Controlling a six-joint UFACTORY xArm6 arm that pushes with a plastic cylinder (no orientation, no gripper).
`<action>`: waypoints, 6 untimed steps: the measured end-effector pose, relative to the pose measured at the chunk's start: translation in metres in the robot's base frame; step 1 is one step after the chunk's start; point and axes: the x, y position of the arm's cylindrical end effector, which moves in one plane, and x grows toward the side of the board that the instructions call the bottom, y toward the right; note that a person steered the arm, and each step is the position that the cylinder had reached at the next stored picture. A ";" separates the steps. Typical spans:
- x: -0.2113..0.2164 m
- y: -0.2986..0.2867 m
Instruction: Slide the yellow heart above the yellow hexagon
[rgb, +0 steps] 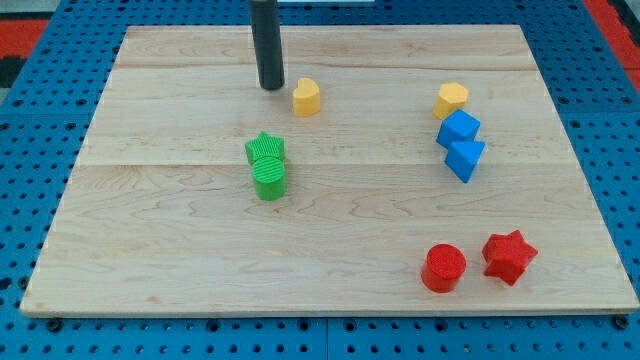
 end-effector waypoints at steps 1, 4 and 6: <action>0.007 0.048; -0.059 0.162; -0.129 0.087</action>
